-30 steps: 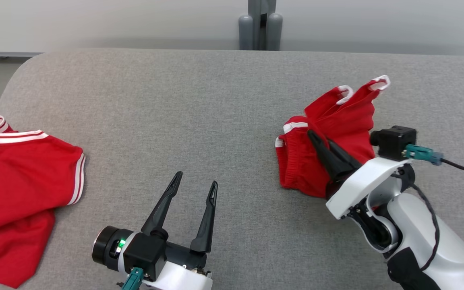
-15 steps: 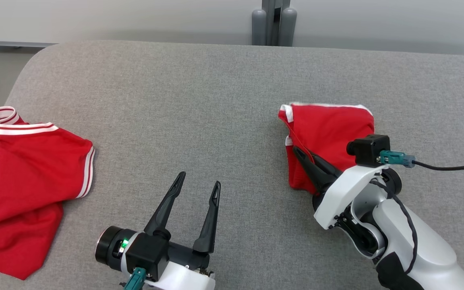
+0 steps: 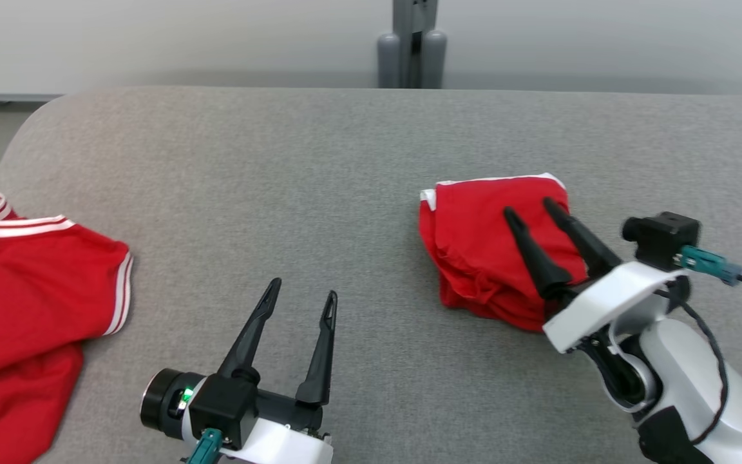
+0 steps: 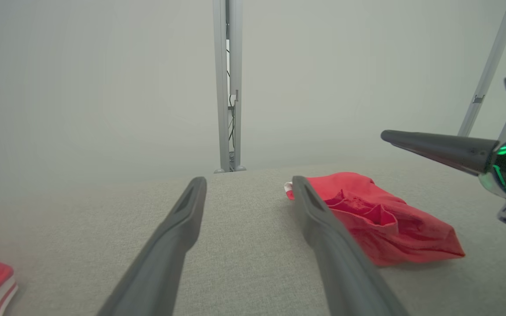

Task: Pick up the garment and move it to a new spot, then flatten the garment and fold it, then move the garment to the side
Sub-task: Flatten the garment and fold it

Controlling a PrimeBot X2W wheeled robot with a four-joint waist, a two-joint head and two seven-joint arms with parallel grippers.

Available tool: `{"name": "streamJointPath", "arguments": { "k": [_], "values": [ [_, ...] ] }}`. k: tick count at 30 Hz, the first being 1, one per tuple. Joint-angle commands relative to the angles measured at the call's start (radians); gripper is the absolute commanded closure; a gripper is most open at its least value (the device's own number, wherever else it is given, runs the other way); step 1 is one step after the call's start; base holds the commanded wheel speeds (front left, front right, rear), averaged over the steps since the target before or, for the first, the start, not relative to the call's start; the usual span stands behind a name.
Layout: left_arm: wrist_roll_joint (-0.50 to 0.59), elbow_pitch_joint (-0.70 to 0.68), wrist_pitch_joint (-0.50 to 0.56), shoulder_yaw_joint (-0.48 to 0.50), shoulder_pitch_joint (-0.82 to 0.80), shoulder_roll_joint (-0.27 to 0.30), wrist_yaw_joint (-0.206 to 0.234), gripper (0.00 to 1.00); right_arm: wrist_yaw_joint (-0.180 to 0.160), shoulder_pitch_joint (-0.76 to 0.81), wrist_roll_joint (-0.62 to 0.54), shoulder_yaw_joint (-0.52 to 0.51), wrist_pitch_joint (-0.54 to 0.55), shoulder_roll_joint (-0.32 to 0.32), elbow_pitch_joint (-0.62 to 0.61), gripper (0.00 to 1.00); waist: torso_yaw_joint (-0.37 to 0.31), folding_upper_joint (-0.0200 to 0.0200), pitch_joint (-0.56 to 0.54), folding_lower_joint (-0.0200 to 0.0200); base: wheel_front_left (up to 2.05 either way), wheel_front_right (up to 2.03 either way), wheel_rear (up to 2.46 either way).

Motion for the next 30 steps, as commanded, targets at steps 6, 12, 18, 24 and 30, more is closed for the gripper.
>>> {"name": "streamJointPath", "arguments": {
  "k": [6, 12, 18, 24, 30],
  "values": [
    [0.013, 0.002, -0.004, 0.045, 0.015, 0.010, 0.019, 0.00, 0.000, 0.070, -0.124, -0.085, -0.086, -0.014, -0.033, 0.00, -0.078, 0.0000, -0.030, 0.0000, 0.00, 0.00, 0.00],
    [0.008, 0.005, -0.004, 0.079, 0.019, 0.013, 0.034, 0.00, 0.000, 0.130, -0.287, -0.157, -0.134, 0.005, -0.040, 0.00, -0.134, 0.0000, -0.043, 0.0000, 0.00, 0.00, 0.00],
    [-0.012, 0.015, -0.004, 0.099, 0.033, 0.011, 0.038, 0.00, 0.000, 0.189, -0.407, -0.209, -0.151, 0.030, -0.056, 0.00, -0.168, 0.0000, -0.054, 0.0000, 0.00, 0.00, 0.00],
    [-0.039, 0.033, -0.004, 0.108, 0.044, 0.008, 0.043, 0.00, 0.000, 0.274, -0.487, -0.260, -0.153, 0.062, -0.126, 0.00, -0.186, 0.0000, -0.071, 0.0000, 0.00, 0.00, 0.00],
    [-0.032, 0.046, -0.004, 0.104, 0.066, 0.006, 0.052, 0.00, 0.000, 0.362, -0.527, -0.282, -0.153, 0.086, -0.170, 0.00, -0.185, 0.0000, -0.099, 0.0000, 0.00, 0.00, 0.00]
  ]
}}
